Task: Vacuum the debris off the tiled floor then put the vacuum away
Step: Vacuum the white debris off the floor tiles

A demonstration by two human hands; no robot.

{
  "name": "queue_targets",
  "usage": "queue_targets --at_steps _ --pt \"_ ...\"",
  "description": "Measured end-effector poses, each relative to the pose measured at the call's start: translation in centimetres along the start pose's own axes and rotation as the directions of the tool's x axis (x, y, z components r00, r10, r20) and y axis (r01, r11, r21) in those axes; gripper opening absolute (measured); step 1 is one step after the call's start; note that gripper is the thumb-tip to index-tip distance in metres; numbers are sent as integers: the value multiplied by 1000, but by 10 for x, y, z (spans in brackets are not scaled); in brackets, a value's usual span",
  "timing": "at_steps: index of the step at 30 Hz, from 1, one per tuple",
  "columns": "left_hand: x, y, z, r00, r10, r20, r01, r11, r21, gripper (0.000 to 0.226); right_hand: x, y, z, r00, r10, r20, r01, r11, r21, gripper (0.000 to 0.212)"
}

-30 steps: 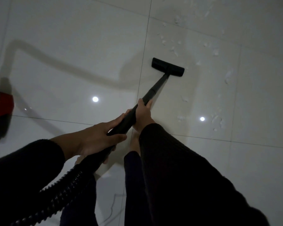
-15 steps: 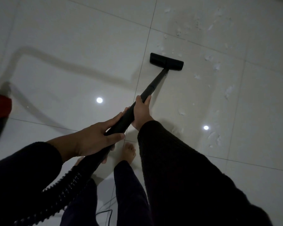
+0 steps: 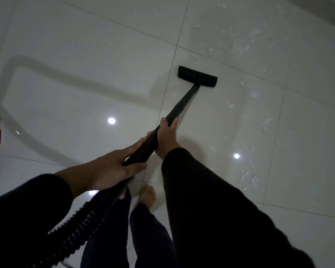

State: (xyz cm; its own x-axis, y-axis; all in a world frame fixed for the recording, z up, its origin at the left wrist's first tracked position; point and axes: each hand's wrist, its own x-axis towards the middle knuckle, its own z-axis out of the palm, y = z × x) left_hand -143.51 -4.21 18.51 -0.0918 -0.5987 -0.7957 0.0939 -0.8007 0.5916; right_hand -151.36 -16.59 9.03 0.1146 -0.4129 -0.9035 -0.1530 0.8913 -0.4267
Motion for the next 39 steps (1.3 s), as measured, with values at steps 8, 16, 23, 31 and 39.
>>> queue_targets --at_steps 8,16,23,31,39 --pt "18 36 -47 996 87 25 -88 995 52 68 13 -44 36 1000 11 -25 -11 1000 8 64" --pt "30 59 -74 997 74 20 -75 994 83 67 25 -70 57 999 1 -49 0 1000 28 62" --pt "52 82 -79 999 48 -3 -48 994 96 65 50 -95 57 999 7 -40 -8 1000 -9 62" --pt "81 129 -79 999 -54 1 54 998 -33 73 72 -148 52 1000 9 20 -9 1000 -24 65" --pt "109 166 -88 999 -54 -3 54 997 -46 75 95 -192 58 999 -10 44 10 1000 -12 66"
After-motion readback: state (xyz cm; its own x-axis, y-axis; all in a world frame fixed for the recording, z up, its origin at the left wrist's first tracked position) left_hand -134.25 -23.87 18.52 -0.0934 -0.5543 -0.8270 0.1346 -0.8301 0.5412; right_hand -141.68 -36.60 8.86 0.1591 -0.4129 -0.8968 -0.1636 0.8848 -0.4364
